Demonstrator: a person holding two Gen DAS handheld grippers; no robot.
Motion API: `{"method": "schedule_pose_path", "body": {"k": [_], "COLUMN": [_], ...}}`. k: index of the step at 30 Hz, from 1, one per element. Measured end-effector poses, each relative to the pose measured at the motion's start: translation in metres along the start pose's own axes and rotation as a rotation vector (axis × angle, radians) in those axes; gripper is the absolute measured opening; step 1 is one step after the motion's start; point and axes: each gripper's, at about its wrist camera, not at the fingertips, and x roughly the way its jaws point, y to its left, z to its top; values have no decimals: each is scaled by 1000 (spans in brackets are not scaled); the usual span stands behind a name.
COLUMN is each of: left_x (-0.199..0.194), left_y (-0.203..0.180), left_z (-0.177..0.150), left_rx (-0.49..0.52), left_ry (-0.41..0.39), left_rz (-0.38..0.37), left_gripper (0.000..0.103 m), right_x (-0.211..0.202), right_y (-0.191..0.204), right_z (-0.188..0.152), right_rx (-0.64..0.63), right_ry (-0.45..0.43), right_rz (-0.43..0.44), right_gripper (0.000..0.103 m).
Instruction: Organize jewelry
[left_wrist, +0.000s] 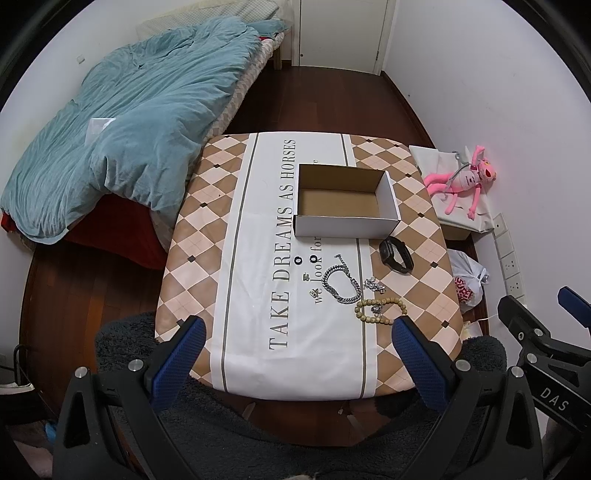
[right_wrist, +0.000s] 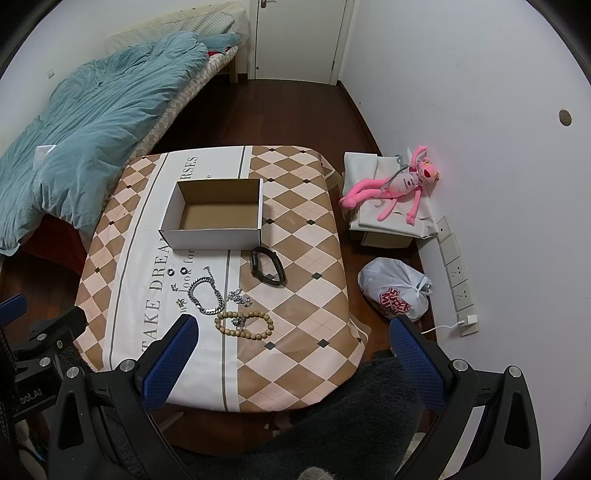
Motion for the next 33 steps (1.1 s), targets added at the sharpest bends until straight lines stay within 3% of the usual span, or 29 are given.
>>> {"method": "schedule_pose_path", "body": {"k": [33], "left_x": [-1], "left_y": [-3], "left_z": [-2], "left_rx": [-2], "left_ry": [-5], "left_rz": [0], "left_gripper": [103], "right_x": [-7], "right_y": [-2], "right_z": [3], "right_rx": [2], "right_ry": [-7], "right_rz": [-3], "right_gripper": [103]}}
